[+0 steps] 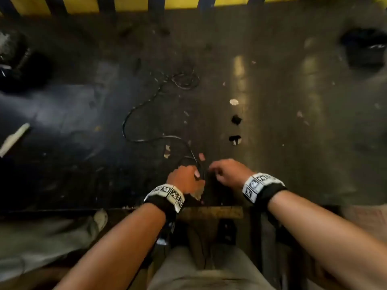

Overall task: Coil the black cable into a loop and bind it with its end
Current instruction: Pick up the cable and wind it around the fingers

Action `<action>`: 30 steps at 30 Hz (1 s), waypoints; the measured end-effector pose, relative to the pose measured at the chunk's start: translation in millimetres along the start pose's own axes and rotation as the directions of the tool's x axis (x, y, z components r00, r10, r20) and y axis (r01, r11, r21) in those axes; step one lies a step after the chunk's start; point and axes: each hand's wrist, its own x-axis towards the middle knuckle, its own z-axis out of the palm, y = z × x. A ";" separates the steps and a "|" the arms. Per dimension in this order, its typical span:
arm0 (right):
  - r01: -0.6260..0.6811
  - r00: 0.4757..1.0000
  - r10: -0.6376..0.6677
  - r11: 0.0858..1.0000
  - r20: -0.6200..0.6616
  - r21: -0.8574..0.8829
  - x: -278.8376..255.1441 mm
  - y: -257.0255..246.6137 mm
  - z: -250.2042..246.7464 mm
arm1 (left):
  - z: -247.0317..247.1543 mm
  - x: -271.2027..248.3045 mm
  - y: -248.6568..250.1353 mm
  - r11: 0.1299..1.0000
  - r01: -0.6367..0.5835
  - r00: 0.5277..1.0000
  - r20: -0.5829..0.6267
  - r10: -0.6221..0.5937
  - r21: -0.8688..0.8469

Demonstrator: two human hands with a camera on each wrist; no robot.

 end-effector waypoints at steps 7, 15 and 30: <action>-0.010 0.999 0.008 0.999 0.032 0.051 12.0 -4.0 6.5 | 21.0 2.0 18.5 0.998 0.044 0.992 -0.120 -0.039 0.043; 0.053 0.997 -0.054 0.999 0.063 0.011 22.5 -1.0 -15.7 | -12.8 -10.5 15.4 0.922 -0.136 0.989 0.002 0.147 -0.363; 0.541 0.811 -0.541 0.839 -0.222 -0.065 36.5 -45.3 -126.1 | -109.4 -71.7 51.2 0.549 -0.177 0.952 0.000 0.308 -0.817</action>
